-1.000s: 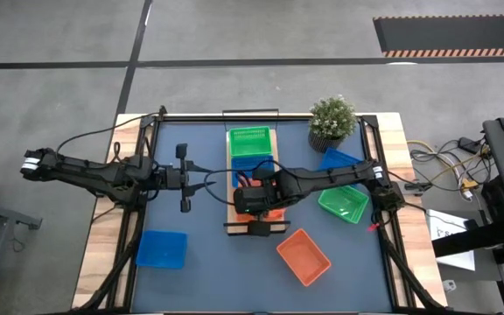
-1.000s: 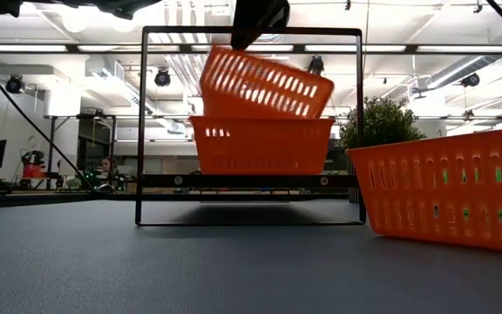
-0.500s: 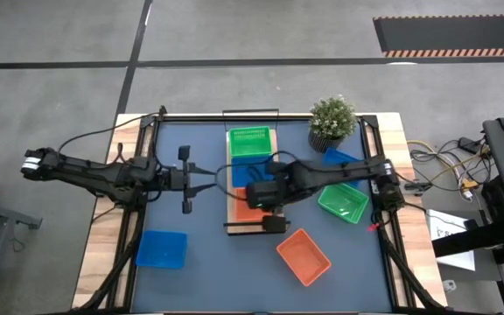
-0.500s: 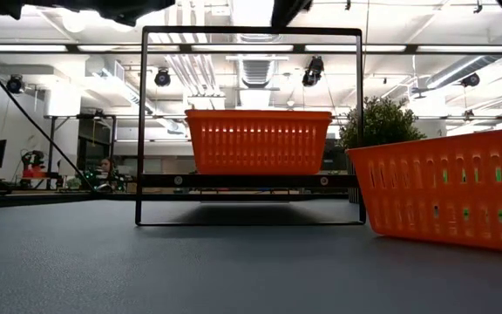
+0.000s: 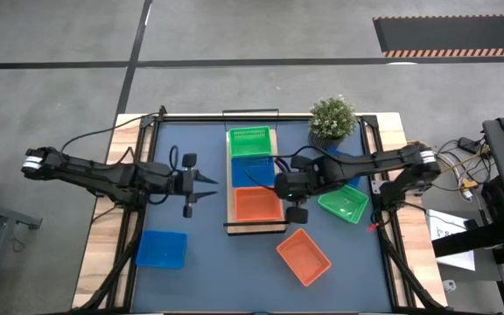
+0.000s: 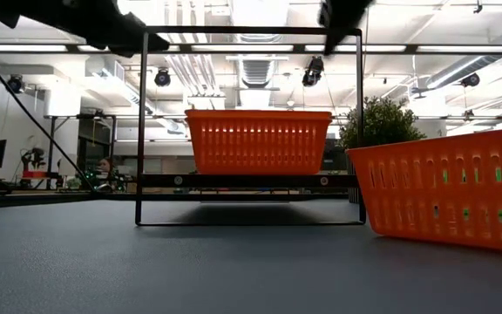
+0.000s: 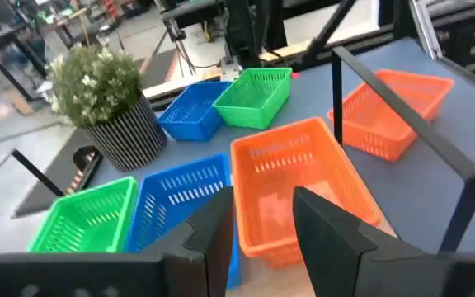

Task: Stack baskets on shelf by color
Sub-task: Stack the right orange bin on top of the orange bin on the shelf

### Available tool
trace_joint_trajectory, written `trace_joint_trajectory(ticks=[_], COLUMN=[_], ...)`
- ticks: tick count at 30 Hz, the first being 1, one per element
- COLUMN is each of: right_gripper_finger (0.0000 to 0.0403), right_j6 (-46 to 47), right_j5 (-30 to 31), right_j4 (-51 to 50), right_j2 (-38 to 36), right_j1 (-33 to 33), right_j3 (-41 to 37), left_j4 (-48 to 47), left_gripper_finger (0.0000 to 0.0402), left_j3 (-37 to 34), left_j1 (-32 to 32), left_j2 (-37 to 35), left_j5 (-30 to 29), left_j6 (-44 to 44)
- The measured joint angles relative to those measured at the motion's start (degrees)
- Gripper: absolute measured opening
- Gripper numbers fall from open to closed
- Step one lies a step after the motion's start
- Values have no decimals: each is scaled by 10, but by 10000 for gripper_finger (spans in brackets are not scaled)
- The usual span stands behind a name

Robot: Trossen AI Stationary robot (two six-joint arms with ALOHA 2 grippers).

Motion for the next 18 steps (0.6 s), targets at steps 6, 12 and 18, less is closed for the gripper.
trace_joint_trajectory(ticks=[6, 12, 18], right_gripper_finger=[9, 9, 9], right_j6=[35, 19, -24], right_j5=[-13, -43, -96], right_j4=[106, 240, 352], right_j2=[-77, -93, -76], right_j1=[-24, -51, -73], right_j3=[-185, -301, -347], left_j4=[-47, -80, -76], left_gripper_finger=[73, 9, 5], left_j3=[1, -1, 5], left_j1=[-1, -4, -6], left_j2=[18, 77, 146], left_j5=[0, 2, 18], left_j6=[-110, -200, -245])
